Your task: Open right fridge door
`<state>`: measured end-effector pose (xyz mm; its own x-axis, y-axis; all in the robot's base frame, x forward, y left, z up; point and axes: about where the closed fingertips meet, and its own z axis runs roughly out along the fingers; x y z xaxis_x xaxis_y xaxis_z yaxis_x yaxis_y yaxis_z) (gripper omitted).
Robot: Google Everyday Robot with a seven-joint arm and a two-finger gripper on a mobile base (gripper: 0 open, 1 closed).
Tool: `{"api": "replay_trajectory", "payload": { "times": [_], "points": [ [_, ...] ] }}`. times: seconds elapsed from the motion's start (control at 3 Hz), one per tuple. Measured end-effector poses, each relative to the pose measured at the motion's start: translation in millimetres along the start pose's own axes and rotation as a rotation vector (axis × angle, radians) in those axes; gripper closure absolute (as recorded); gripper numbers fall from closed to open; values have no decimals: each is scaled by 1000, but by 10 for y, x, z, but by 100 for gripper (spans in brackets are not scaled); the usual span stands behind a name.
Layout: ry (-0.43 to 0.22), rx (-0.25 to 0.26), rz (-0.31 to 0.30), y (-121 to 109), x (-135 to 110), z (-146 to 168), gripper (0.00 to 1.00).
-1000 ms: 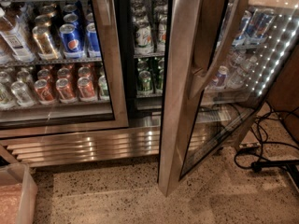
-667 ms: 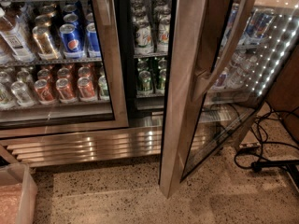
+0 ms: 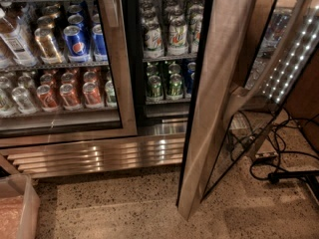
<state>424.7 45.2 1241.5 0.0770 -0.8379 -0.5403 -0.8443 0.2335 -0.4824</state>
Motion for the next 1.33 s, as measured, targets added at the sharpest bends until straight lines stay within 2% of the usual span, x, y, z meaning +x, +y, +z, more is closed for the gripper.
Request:
{"api": "replay_trajectory", "payload": {
  "times": [1.33],
  "points": [
    [0, 0, 0, 0, 0, 0, 100]
  ]
}}
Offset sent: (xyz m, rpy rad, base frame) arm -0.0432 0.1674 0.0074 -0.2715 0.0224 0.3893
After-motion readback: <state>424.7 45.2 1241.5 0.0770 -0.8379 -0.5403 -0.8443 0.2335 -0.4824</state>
